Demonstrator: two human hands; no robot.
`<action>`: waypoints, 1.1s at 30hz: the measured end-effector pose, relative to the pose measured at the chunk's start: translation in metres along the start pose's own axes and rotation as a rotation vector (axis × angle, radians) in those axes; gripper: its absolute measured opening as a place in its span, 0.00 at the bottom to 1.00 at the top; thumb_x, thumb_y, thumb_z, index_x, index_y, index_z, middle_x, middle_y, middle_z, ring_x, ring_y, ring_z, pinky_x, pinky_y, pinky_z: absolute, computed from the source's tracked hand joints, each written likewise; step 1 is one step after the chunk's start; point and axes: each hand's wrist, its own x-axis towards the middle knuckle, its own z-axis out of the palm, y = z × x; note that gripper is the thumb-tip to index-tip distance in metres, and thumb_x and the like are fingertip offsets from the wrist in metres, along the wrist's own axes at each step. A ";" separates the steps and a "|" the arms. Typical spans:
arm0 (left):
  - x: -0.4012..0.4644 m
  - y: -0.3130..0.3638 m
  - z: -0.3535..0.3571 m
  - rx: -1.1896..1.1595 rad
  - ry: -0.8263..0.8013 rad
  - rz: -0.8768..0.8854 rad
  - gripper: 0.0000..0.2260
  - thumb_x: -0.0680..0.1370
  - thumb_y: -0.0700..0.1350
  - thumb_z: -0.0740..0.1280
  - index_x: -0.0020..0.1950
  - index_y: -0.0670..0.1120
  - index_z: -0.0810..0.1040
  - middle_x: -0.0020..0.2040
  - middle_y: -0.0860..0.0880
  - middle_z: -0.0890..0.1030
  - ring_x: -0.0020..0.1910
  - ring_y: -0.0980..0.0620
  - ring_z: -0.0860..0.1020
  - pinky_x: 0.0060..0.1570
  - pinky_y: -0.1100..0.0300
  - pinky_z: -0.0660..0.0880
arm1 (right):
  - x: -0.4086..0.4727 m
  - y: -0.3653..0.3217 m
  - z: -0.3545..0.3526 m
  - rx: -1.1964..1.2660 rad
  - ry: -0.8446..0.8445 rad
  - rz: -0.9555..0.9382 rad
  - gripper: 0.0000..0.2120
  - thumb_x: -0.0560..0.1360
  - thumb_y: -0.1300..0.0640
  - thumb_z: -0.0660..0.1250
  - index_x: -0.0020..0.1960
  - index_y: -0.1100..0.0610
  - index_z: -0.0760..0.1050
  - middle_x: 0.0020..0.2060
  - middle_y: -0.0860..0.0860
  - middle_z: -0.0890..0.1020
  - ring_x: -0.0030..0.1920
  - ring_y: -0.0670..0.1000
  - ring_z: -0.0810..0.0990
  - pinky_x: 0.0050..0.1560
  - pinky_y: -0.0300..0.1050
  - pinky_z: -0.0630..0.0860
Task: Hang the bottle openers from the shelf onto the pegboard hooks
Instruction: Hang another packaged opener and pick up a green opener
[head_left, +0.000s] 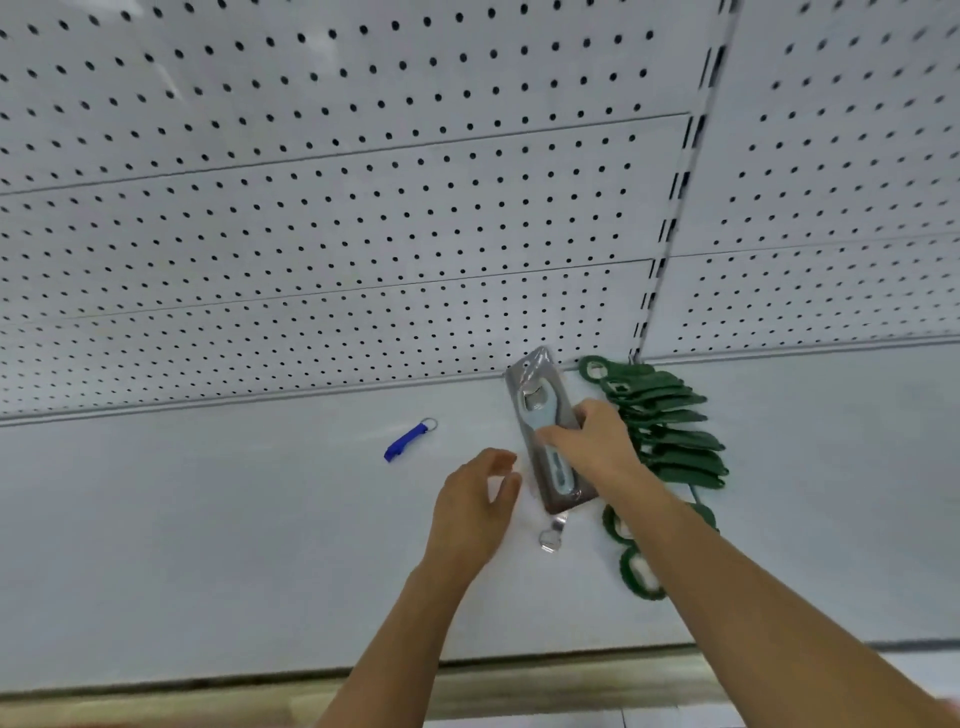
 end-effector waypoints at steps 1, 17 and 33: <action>0.000 0.004 0.003 -0.023 0.013 0.025 0.10 0.81 0.46 0.63 0.62 0.50 0.77 0.59 0.55 0.80 0.58 0.59 0.77 0.57 0.68 0.68 | -0.005 0.002 -0.010 0.059 0.025 -0.002 0.08 0.71 0.59 0.71 0.42 0.55 0.72 0.39 0.51 0.79 0.38 0.49 0.79 0.33 0.41 0.74; 0.022 0.050 0.066 0.302 -0.422 0.476 0.17 0.74 0.50 0.72 0.62 0.50 0.79 0.57 0.52 0.76 0.57 0.52 0.72 0.56 0.54 0.72 | -0.073 0.084 -0.135 0.259 0.403 0.105 0.12 0.71 0.59 0.73 0.51 0.59 0.75 0.45 0.55 0.82 0.43 0.54 0.83 0.40 0.45 0.79; -0.019 0.169 0.112 -0.110 -0.010 0.364 0.06 0.76 0.47 0.70 0.46 0.47 0.76 0.49 0.52 0.79 0.49 0.54 0.77 0.52 0.59 0.74 | -0.142 0.134 -0.246 0.415 0.347 0.002 0.13 0.71 0.53 0.74 0.46 0.62 0.78 0.40 0.57 0.85 0.39 0.56 0.85 0.38 0.46 0.81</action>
